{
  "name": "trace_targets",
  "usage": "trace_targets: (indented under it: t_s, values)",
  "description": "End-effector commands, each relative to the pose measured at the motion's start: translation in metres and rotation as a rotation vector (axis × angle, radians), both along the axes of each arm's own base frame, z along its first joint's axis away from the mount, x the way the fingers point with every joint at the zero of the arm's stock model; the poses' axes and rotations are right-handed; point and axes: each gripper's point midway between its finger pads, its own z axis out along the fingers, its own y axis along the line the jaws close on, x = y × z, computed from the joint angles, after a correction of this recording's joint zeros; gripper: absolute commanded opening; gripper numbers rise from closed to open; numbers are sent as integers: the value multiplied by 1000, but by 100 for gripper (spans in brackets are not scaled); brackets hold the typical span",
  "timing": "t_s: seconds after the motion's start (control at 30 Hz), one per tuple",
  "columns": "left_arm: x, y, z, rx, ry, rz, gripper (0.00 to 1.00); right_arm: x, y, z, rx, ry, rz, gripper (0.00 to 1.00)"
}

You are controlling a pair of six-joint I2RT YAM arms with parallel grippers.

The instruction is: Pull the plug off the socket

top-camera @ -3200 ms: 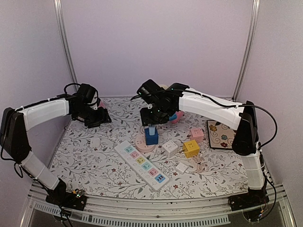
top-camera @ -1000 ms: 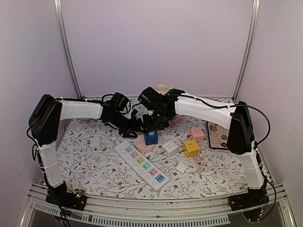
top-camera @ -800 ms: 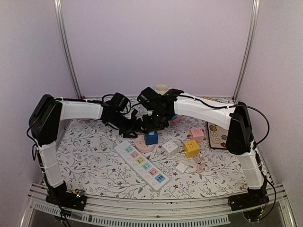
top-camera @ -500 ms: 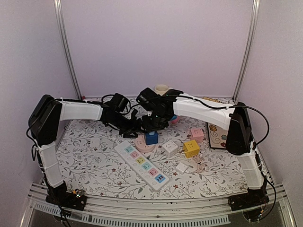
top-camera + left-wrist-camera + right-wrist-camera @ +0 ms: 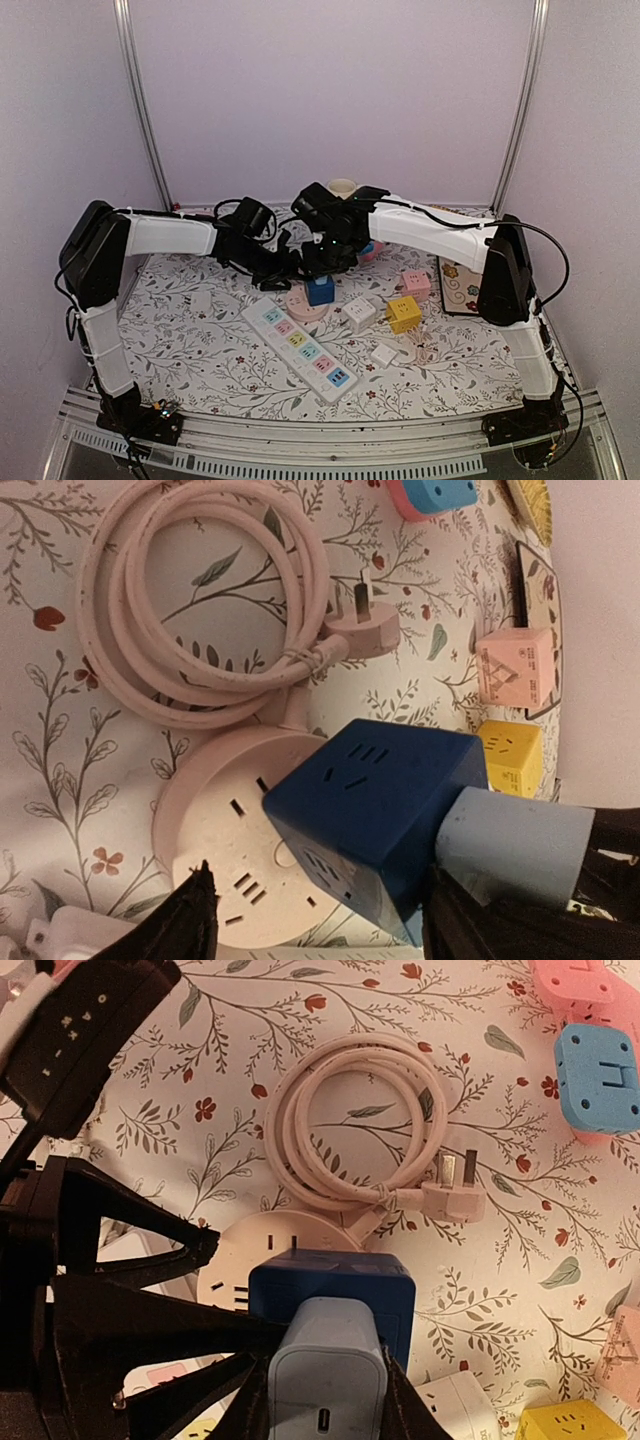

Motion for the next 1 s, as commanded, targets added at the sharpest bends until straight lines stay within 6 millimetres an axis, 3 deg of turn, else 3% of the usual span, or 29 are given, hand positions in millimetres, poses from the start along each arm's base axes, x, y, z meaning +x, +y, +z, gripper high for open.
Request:
trace_targets:
  t_s: [0.0,0.33,0.57,0.97]
  values:
    - [-34,57,-76,310,150,65,69,16,10,80,195,-108,-19,11]
    - [-34,58,-79,319,154,69,69,1,25,82,160,-148,37,11]
    - [-35,59,-81,325,159,77,68,-2,24,84,134,-166,52,11]
    - [-33,60,-82,331,159,86,68,-6,31,104,168,-195,94,11]
